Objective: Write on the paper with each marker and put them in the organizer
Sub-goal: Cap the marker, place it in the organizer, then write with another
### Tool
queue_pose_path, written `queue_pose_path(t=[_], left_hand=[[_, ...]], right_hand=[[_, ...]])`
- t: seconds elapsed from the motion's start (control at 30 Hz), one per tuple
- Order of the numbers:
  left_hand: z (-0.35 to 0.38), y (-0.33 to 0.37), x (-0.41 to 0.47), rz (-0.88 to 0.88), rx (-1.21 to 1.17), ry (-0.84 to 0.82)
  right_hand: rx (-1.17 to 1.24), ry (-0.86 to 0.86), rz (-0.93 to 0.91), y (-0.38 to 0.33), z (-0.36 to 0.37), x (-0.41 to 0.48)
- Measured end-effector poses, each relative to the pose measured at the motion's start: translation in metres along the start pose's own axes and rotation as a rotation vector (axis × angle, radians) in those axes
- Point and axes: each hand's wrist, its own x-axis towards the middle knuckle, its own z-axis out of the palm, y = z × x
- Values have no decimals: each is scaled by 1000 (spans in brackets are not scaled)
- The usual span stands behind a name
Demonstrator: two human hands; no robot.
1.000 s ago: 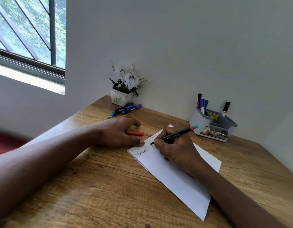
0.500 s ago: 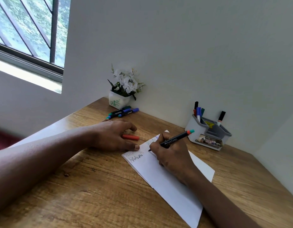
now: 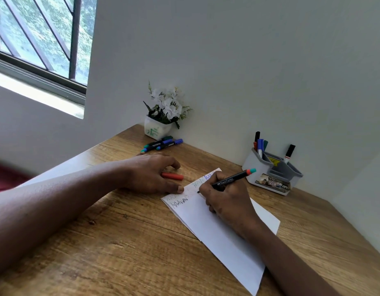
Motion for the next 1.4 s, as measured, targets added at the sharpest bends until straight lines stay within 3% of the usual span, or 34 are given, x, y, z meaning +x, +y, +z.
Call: queue_pose_path(t=[0.83,1.13,1.4], left_hand=[[0,-2,0,10,8,1],[1,-2,-4,40,-26,169],[7,-6,-1,45,-167,382]], right_hand=[[67,57,116,1,2,2],[579,43,251,4,-10,5],[701,-109,182,7,-19,4]])
